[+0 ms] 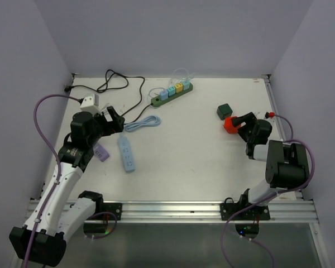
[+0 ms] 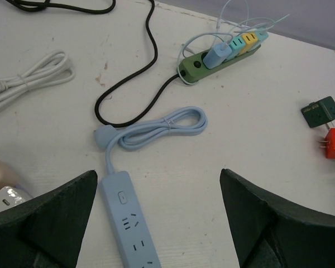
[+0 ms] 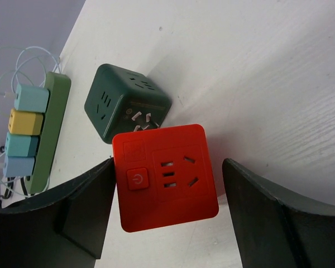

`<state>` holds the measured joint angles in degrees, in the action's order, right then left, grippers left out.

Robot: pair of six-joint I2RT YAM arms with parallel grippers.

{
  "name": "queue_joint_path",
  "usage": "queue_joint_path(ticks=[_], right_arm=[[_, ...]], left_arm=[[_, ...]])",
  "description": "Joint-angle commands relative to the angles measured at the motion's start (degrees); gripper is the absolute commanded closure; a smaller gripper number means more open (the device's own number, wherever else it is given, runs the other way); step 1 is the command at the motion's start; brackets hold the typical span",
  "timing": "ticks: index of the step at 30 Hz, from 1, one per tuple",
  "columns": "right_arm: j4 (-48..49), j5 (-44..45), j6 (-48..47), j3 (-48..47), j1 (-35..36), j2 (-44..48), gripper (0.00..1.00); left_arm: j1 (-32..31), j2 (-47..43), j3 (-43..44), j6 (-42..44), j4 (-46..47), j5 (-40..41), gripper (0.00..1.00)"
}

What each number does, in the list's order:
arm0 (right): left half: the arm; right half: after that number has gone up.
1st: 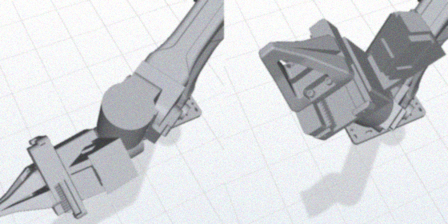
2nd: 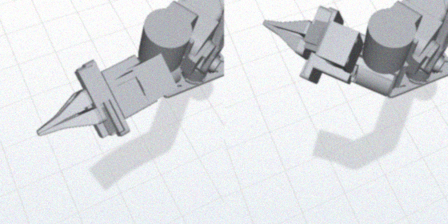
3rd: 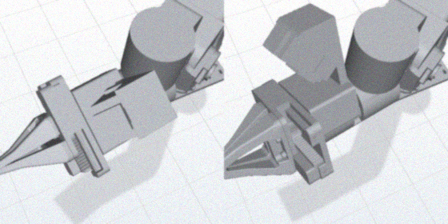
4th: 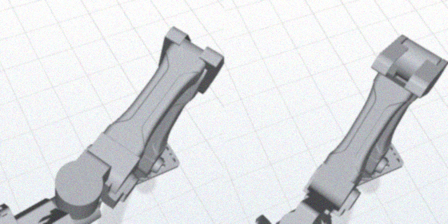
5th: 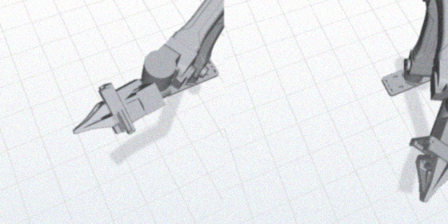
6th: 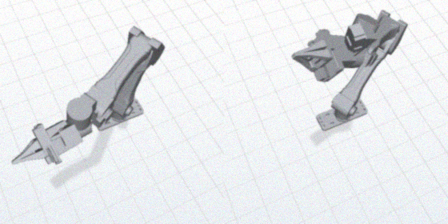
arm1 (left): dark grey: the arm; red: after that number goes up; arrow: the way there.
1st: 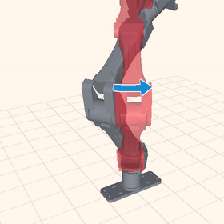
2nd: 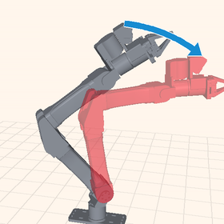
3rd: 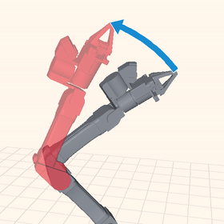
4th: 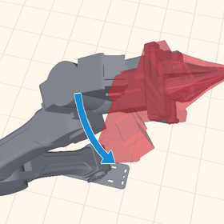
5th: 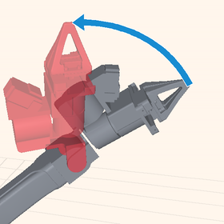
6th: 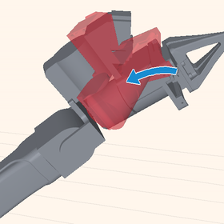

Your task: Pull the plug off the socket

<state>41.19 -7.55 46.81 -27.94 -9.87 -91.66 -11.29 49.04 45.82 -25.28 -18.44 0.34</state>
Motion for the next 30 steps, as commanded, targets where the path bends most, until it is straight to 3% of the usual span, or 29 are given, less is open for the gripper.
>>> queue_joint_path(ticks=[1,7,25,30], right_arm=[[-0.5,0.0,-0.1,0.9,-0.6,-0.7,0.21],[-4.9,1.6,-0.5,0.6,-1.0,1.3,0.12],[-19.6,3.2,-4.3,-1.2,-1.7,15.1,0.12],[-23.0,-0.3,-6.2,-2.5,-1.6,22.5,0.14]], left_arm=[[0.0,-2.3,2.4,3.7,-2.2,2.9,0.05],[-0.1,-3.3,-0.7,4.0,-0.7,3.9,0.05],[0.6,-5.7,-1.7,4.0,-0.8,4.8,0.05],[0.7,-7.2,-1.7,3.4,-1.1,8.1,0.04]])
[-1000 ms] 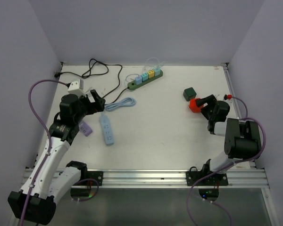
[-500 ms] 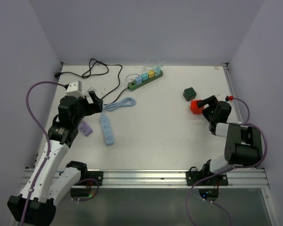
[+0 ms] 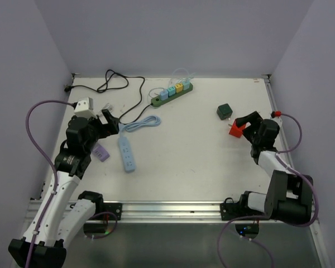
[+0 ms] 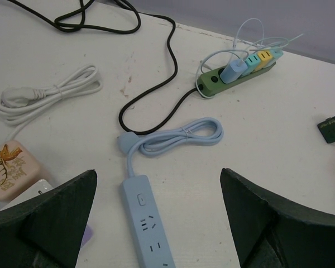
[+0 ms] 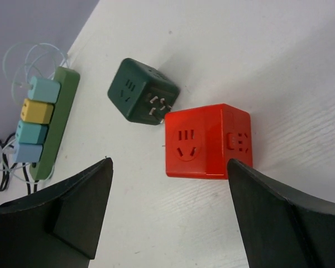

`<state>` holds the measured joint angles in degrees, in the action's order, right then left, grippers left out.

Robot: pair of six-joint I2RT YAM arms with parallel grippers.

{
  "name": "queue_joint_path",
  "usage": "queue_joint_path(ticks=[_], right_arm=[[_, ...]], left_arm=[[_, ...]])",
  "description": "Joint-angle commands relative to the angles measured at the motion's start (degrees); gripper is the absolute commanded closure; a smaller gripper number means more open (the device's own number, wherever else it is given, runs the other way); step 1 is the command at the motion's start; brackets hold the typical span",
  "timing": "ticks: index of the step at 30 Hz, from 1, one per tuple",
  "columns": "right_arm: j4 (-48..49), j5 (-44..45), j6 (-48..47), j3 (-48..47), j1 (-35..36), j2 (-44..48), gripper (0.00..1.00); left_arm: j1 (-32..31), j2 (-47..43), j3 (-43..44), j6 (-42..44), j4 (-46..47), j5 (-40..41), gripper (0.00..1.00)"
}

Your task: Pull the plug off the socket

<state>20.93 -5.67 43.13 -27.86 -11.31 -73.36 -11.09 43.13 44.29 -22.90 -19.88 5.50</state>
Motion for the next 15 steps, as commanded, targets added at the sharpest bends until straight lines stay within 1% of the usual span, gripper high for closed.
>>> queue_joint_path(ticks=[1,3,6,7,9,10,12,13,14,15], right_arm=[[-4.1,-3.4,-2.7,-2.6,0.1,5.3,0.14],[-4.1,-6.3,-2.8,-2.3,1.5,8.7,0.16],[-5.3,-5.5,-4.9,-3.2,9.4,12.2,0.16],[-5.5,-4.7,-6.9,-3.6,16.4,12.6,0.16],[-4.4,-2.1,-8.4,-4.7,23.3,13.0,0.16],[-3.6,-1.6,-9.1,-5.1,29.5,12.6,0.16],[-2.6,-0.4,-9.6,-7.6,35.5,10.9,0.17],[-2.6,3.1,-10.9,-8.8,41.6,8.2,0.18],[-2.6,5.0,-11.8,-10.0,44.9,6.5,0.19],[-2.6,6.7,-12.9,-13.2,47.9,4.6,0.19]], left_arm=[[0.6,-1.8,-0.1,0.8,0.0,3.5,0.04],[0.9,-2.4,-0.2,0.0,-0.4,6.2,0.04],[1.2,-4.2,0.0,-2.4,-1.7,12.1,0.00],[1.3,-5.2,-0.1,-2.9,-2.2,13.3,0.00],[1.6,-6.1,-0.3,-3.7,-2.3,15.2,0.00],[1.6,-6.9,-0.3,-4.2,-2.5,15.9,0.00],[1.7,-7.4,-0.2,-5.1,-3.1,19.1,0.00],[1.7,-8.0,0.0,-5.4,-3.9,20.4,0.00],[1.7,-8.1,0.2,-6.1,-4.3,22.9,0.00],[1.7,-8.3,0.1,-6.1,-4.6,23.7,0.00]])
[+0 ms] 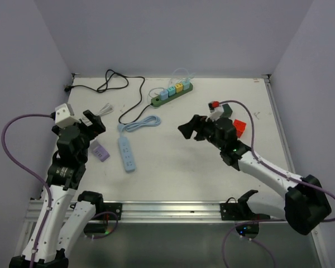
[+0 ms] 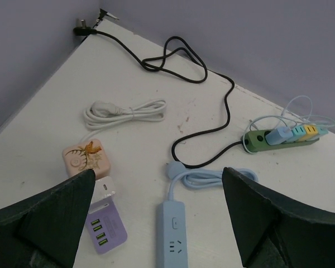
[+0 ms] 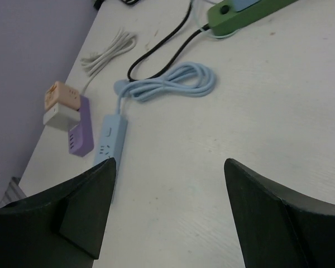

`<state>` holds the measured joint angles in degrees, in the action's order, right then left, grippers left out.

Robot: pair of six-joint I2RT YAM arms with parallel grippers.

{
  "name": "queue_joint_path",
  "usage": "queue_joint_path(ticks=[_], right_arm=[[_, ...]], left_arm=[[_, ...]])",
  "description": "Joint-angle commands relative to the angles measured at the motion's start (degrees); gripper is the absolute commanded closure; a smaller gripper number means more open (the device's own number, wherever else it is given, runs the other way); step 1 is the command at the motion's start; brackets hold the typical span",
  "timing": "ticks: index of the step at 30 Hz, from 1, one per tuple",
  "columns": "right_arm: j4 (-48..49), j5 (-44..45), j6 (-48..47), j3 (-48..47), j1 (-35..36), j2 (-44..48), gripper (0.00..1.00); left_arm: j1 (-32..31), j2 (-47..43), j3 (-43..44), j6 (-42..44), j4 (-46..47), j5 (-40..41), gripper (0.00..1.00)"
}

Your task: Pull the plug off the socket

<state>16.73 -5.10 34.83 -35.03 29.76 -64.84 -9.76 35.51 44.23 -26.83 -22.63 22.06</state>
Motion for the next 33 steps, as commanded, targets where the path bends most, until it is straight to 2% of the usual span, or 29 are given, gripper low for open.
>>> queue_joint_path(ticks=[1,5,6,9,12,14,16,17,20,24,33], right_arm=[[1.4,8.0,-6.4,-7.8,12.3,-9.1,0.19],[0.3,11.5,-10.8,-21.0,23.4,-22.4,0.21],[-2.6,13.4,-14.7,-23.7,27.7,-24.6,0.21],[-6.7,16.6,-18.0,-33.4,32.2,-32.4,0.20],[-8.7,12.7,-17.5,-41.0,33.4,-39.6,0.21],[-11.4,10.7,-17.6,-47.9,34.0,-42.9,0.21],[-15.9,8.2,-16.1,-54.7,34.6,-50.3,0.21],[-15.9,8.2,-15.4,-56.7,34.7,-50.4,0.21],[-20.0,5.7,-12.5,-64.3,35.5,-57.4,0.20],[-26.1,3.2,-10.2,-73.8,36.5,-65.3,0.19],[-34.7,7.1,-8.3,-88.0,38.3,-75.7,0.16]], left_arm=[[0.4,-1.2,0.1,-2.3,-2.1,8.0,0.00],[0.4,-1.4,0.1,-2.9,-2.1,10.0,0.00],[0.4,-1.3,0.1,-2.9,-2.2,10.2,0.00],[0.4,-1.6,0.3,-0.2,-1.5,6.2,0.05],[0.4,-2.7,-0.1,-0.1,-0.9,6.1,0.07],[0.4,-2.8,0.2,-1.4,-1.8,9.1,0.04],[0.4,-3.0,0.8,-3.3,-3.8,12.5,0.01],[0.4,-3.0,0.9,-4.1,-3.8,13.6,0.00],[0.4,-3.3,1.6,-7.1,-6.1,18.4,0.00],[0.4,-4.0,1.4,-8.3,-7.2,20.4,0.00],[0.4,-3.9,1.4,-7.6,-6.9,19.7,0.00]])
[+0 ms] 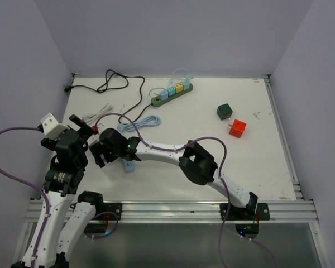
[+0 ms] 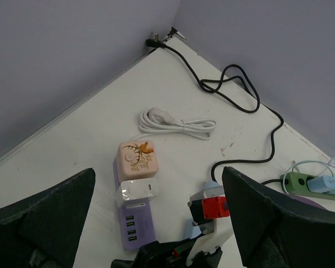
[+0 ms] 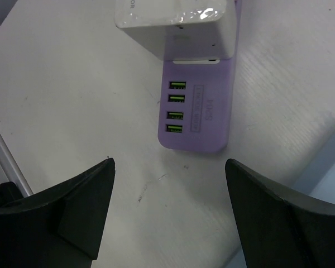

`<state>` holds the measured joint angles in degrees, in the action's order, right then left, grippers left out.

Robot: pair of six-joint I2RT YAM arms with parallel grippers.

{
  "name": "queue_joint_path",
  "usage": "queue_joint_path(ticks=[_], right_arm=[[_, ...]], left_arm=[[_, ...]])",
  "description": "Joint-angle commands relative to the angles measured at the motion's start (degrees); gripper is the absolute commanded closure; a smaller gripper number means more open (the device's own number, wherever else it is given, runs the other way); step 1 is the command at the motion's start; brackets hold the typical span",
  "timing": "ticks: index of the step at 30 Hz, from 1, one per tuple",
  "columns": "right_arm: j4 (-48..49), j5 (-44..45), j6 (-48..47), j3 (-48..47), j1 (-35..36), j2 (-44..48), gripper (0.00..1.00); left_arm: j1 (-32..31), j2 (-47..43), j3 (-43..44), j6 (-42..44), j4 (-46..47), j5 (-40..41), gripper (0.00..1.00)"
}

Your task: Pull the plug off the socket

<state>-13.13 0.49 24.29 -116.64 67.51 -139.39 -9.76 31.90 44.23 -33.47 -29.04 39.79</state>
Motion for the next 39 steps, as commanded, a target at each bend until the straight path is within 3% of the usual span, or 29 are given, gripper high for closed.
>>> queue_joint_path(ticks=[1,11,25,27,30,32,39], right_arm=[[-6.0,2.0,2.4,-7.9,0.4,-2.1,0.16],[-13.4,7.9,5.9,-18.6,0.5,-8.5,0.16],[-14.2,10.4,10.1,-23.2,1.3,-13.6,0.16],[-15.2,12.1,11.1,-23.6,1.3,-14.1,0.20],[-15.0,13.0,12.0,-22.0,1.1,-12.7,0.36],[-13.2,13.2,12.4,-18.2,1.1,-10.3,0.37],[-11.2,12.1,11.1,-7.4,0.2,-0.6,0.65]], left_arm=[[0.4,-0.3,1.4,-1.0,-0.6,2.3,0.00],[0.4,-1.4,1.3,-1.2,-0.5,2.4,0.00],[0.4,-1.8,1.3,-1.0,-0.1,1.7,0.00],[0.4,-1.8,1.3,-0.9,-0.1,1.6,0.00],[0.4,-1.8,1.2,-0.6,0.2,1.3,0.00],[0.3,-1.8,1.2,-0.5,0.3,1.0,0.00],[-0.1,-1.9,1.0,0.2,0.6,0.8,0.00]])
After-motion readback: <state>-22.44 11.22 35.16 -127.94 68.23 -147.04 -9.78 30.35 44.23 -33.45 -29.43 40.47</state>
